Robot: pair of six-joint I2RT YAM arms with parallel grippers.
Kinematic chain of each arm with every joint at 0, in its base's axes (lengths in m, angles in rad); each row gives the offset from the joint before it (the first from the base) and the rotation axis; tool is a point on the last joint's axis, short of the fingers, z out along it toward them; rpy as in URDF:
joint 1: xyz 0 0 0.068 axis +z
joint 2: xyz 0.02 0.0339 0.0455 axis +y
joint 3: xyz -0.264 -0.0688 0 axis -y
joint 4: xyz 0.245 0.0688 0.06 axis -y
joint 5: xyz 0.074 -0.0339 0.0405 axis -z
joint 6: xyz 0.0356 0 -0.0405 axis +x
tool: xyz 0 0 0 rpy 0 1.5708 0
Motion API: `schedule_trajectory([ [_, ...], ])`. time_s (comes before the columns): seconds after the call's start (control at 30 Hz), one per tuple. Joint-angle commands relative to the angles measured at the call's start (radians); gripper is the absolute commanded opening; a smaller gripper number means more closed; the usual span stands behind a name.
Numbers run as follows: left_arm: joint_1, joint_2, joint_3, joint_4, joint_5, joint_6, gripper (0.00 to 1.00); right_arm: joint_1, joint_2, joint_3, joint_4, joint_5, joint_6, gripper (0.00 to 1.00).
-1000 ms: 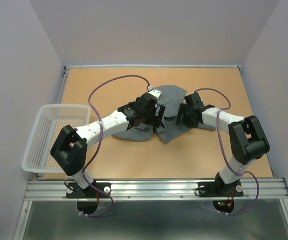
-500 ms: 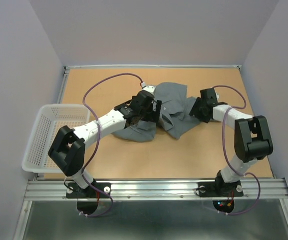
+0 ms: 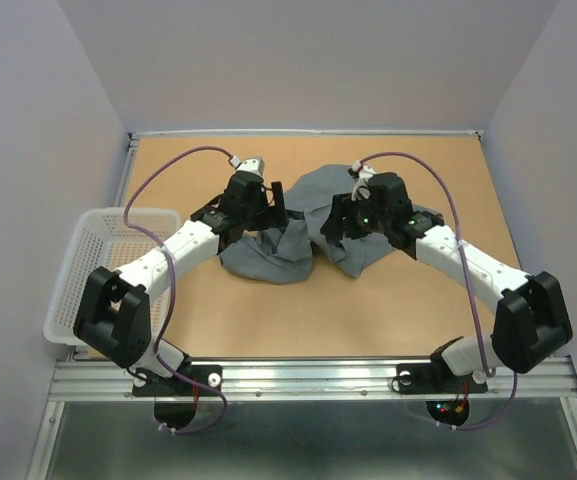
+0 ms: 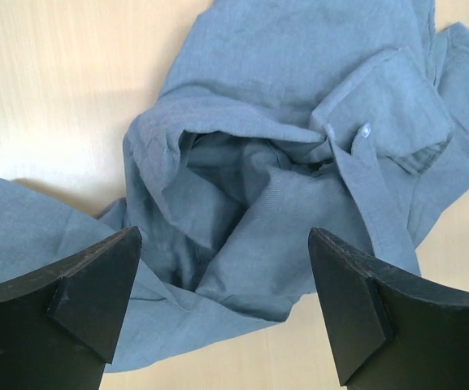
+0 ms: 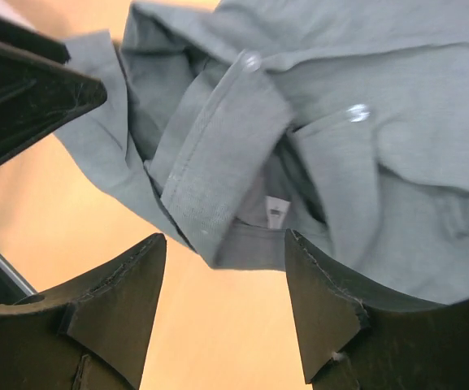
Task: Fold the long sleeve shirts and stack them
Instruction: Flatten the shirt out
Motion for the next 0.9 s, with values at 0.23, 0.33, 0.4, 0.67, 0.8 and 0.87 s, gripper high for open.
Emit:
schedule_trajectory([
  [0.23,0.023,-0.002,-0.073,0.083,0.078,-0.029,0.95,0.096,0.156,0.011,0.157,-0.055,-0.057,0.59],
  [0.33,0.023,-0.018,-0.109,0.103,0.078,-0.019,0.95,0.096,0.159,0.017,0.157,-0.057,-0.094,0.49],
  [0.4,0.023,-0.032,-0.132,0.101,0.079,-0.017,0.95,0.096,0.159,0.019,0.154,-0.049,-0.101,0.40],
  [0.67,0.041,-0.126,-0.169,-0.067,-0.159,-0.166,0.95,0.096,0.103,0.051,0.136,0.048,-0.121,0.03],
  [0.8,0.041,-0.150,-0.176,-0.158,-0.249,-0.246,0.95,0.096,0.112,0.060,0.128,0.048,-0.127,0.02],
  [0.87,0.044,-0.149,-0.190,-0.175,-0.299,-0.281,0.95,0.096,0.119,0.062,0.126,0.042,-0.127,0.02],
])
